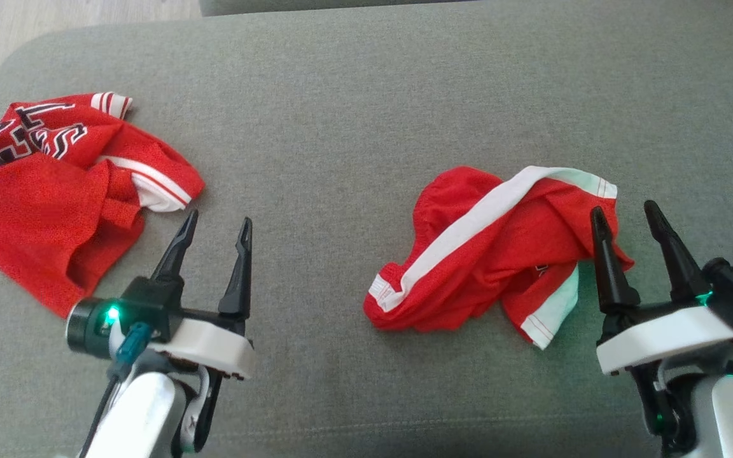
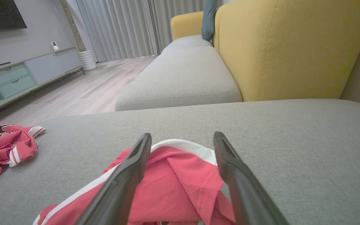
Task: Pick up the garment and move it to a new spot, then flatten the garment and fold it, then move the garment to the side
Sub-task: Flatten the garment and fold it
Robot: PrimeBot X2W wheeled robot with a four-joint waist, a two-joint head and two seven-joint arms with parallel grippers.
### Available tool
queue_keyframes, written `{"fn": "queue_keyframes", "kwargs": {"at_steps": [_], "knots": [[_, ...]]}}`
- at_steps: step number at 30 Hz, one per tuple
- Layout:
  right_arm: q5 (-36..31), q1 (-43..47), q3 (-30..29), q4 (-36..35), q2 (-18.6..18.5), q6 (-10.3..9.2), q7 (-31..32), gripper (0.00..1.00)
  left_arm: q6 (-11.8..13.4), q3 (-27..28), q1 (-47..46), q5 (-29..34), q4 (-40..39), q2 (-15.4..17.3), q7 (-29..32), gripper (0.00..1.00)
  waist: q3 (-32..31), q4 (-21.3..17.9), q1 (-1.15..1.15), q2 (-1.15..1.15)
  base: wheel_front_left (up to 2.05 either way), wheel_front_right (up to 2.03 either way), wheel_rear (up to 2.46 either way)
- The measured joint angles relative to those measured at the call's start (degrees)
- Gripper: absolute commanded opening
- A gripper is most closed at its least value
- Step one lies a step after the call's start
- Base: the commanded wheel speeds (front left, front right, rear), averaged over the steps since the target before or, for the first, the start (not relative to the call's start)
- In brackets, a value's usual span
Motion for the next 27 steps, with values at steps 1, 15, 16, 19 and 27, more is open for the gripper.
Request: {"fn": "queue_keyframes", "kwargs": {"at_steps": [1, 15, 16, 19, 27], "knots": [[0.0, 0.0, 0.0, -0.07, 0.0, 0.0, 0.0, 1.0, 0.0, 0.05, 0.0, 0.0, 0.0, 0.0, 0.0, 1.0, 0.03, 0.02, 0.0, 0.0, 0.0, 0.0, 0.0], [0.0, -0.01, 0.01, -0.23, 0.01, 0.0, 0.0, 1.0, -1.92, -0.98, 0.33, -0.02, -0.8, -0.22, 1.3, 1.0, 0.53, 0.1, 0.0, 0.0, 0.0, 0.0, 0.0], [0.0, 0.0, 0.0, -0.23, 0.01, 0.0, 0.01, 1.0, -2.78, -2.02, 0.22, -0.22, -1.03, -0.3, 2.45, 1.0, 0.69, 0.13, 0.0, 0.0, 0.0, 0.0, 0.0], [0.0, -0.02, 0.02, -0.23, 0.03, 0.0, 0.02, 1.0, -5.59, -5.67, -0.86, -0.33, -1.2, -0.8, 7.33, 1.0, 1.24, 0.17, 0.0, 0.0, 0.0, 0.0, 0.0], [0.0, -0.25, -0.08, -0.21, 0.19, 0.0, 0.02, 1.0, -10.21, -11.89, -3.14, -2.45, -0.75, -2.61, 19.29, 1.0, 2.53, -0.49, 0.0, 0.0, 0.0, 0.0, 0.0]]}}
